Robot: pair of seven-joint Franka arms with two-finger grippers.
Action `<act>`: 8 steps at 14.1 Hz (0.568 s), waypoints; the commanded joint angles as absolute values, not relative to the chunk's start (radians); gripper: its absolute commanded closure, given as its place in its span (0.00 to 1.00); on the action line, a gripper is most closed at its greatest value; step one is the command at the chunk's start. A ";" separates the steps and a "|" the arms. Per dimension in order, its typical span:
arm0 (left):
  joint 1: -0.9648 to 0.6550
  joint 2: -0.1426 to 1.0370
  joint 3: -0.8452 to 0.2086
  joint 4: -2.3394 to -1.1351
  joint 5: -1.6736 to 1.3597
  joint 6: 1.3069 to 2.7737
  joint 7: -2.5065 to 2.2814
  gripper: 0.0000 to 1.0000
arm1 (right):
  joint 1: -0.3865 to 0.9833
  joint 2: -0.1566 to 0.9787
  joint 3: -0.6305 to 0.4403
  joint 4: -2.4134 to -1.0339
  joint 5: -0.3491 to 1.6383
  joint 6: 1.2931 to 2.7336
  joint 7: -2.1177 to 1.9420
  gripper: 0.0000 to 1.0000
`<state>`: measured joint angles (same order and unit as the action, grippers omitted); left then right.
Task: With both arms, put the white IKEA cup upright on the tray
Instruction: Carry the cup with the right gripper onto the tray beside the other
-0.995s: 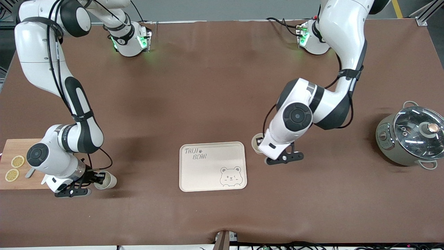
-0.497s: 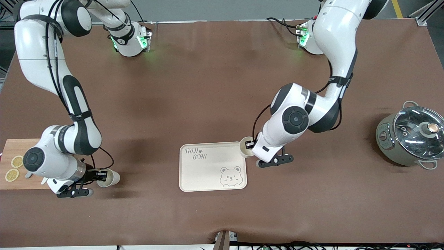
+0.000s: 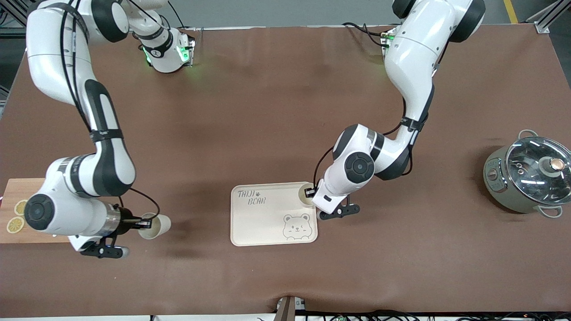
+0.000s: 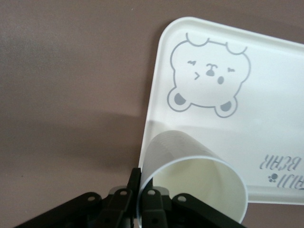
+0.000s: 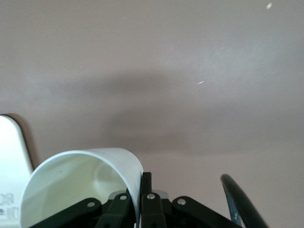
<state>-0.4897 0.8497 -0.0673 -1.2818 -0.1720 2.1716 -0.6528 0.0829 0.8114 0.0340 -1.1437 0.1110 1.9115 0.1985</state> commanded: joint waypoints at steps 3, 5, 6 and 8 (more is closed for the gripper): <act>-0.500 0.887 -0.061 -1.262 -0.190 2.192 -0.653 1.00 | 0.193 0.785 0.029 -1.143 0.123 1.891 0.464 1.00; -0.503 0.890 -0.061 -1.264 -0.190 2.213 -0.655 1.00 | 0.253 0.781 0.029 -1.143 0.123 1.899 0.599 1.00; -0.509 0.891 -0.063 -1.264 -0.192 2.217 -0.653 1.00 | 0.282 0.781 0.031 -1.143 0.123 1.902 0.661 1.00; -0.515 0.891 -0.063 -1.264 -0.192 2.223 -0.658 1.00 | 0.342 0.782 0.025 -1.143 0.121 1.919 0.763 1.00</act>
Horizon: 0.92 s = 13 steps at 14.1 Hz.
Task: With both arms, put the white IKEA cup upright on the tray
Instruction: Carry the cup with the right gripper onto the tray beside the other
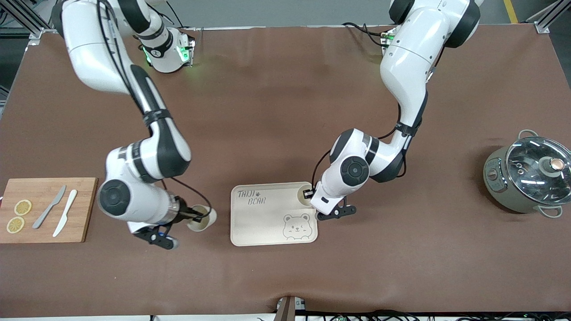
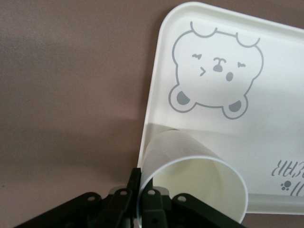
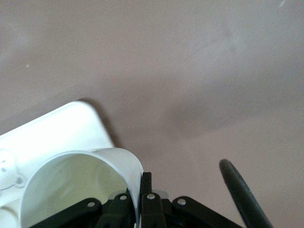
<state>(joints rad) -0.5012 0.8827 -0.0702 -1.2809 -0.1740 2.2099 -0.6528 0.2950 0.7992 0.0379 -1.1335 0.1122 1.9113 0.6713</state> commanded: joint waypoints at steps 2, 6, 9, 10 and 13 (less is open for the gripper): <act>-0.523 0.897 -0.063 -1.266 -0.192 2.227 -0.658 1.00 | 0.394 0.788 0.021 -1.149 0.114 1.983 0.854 1.00; -0.520 0.900 -0.061 -1.264 -0.190 2.230 -0.646 0.72 | 0.471 0.807 0.017 -1.169 0.056 2.084 0.980 1.00; -0.509 0.890 -0.060 -1.267 -0.187 2.227 -0.591 0.00 | 0.503 0.811 0.017 -1.224 -0.067 2.158 1.049 1.00; -0.506 0.885 -0.055 -1.266 -0.186 2.220 -0.589 0.00 | 0.505 0.813 0.017 -1.236 -0.099 2.169 1.058 1.00; -0.485 0.842 -0.051 -1.264 -0.183 2.168 -0.589 0.00 | 0.499 0.819 0.017 -1.249 -0.130 2.172 1.057 1.00</act>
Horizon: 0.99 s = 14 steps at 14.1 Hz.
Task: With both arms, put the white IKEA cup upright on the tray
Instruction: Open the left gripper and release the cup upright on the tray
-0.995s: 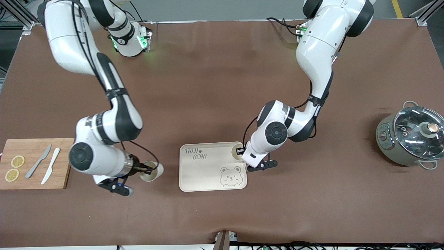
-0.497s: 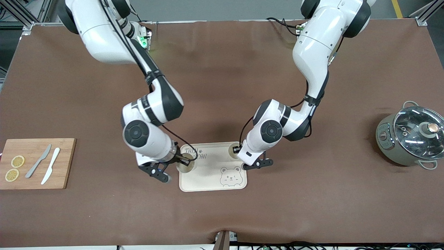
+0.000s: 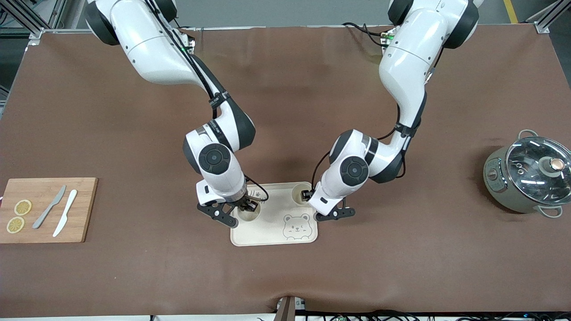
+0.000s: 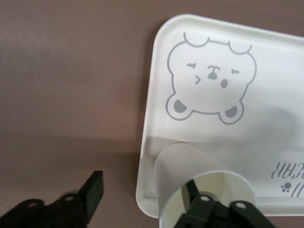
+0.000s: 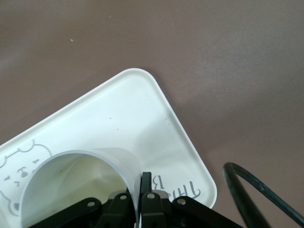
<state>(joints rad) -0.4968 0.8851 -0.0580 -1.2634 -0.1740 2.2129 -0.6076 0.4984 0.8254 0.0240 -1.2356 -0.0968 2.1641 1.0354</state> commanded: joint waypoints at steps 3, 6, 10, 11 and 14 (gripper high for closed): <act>-0.456 0.787 -0.051 -1.264 -0.181 2.099 -0.591 0.00 | 0.492 0.821 0.017 -1.290 -0.208 2.210 1.060 1.00; -0.442 0.721 -0.015 -1.264 -0.178 2.031 -0.589 0.00 | 0.488 0.822 0.017 -1.328 -0.212 2.262 1.060 1.00; -0.419 0.641 0.014 -1.267 -0.080 1.958 -0.568 0.00 | 0.489 0.836 0.017 -1.342 -0.213 2.296 1.071 1.00; -0.393 0.623 0.014 -1.269 -0.072 1.941 -0.561 0.00 | 0.489 0.838 0.017 -1.348 -0.212 2.312 1.071 1.00; -0.329 0.582 0.015 -1.269 -0.072 1.870 -0.456 0.00 | 0.492 0.844 0.017 -1.356 -0.212 2.333 1.091 1.00</act>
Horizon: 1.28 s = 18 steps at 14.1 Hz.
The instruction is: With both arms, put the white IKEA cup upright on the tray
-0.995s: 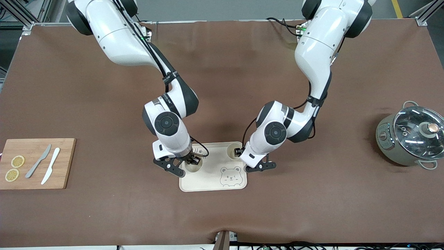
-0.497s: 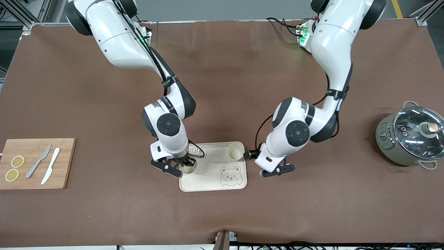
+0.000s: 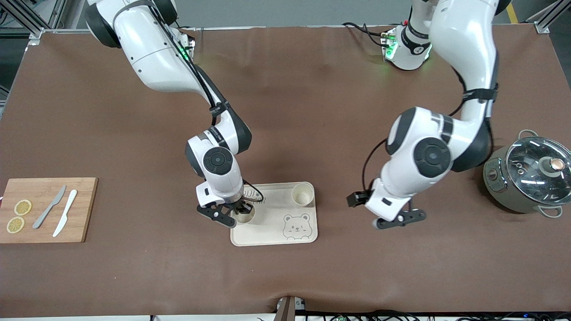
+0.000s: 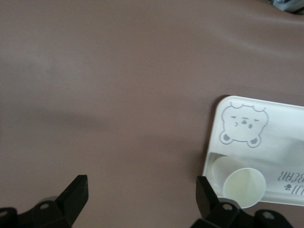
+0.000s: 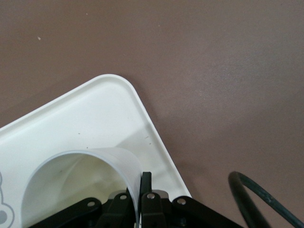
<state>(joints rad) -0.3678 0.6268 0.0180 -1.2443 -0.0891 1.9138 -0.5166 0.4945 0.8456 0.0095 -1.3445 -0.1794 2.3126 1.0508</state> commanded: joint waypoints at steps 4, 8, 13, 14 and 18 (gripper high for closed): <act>-0.233 0.514 0.015 -1.269 -0.031 1.731 -0.312 0.00 | 0.495 0.851 0.017 -1.356 -0.212 2.342 1.094 1.00; -0.152 0.457 0.015 -1.269 -0.020 1.666 -0.198 0.00 | 0.488 0.854 0.017 -1.356 -0.203 2.341 1.098 0.03; -0.060 0.379 0.015 -1.269 -0.011 1.582 -0.051 0.00 | 0.486 0.842 0.017 -1.351 -0.206 2.329 1.080 0.00; -0.052 0.359 0.015 -1.269 -0.009 1.560 -0.034 0.00 | 0.476 0.836 0.018 -1.351 -0.206 2.324 1.077 0.00; -0.048 0.263 0.015 -1.269 0.031 1.479 -0.020 0.00 | 0.468 0.753 0.021 -1.344 -0.206 2.199 1.022 0.00</act>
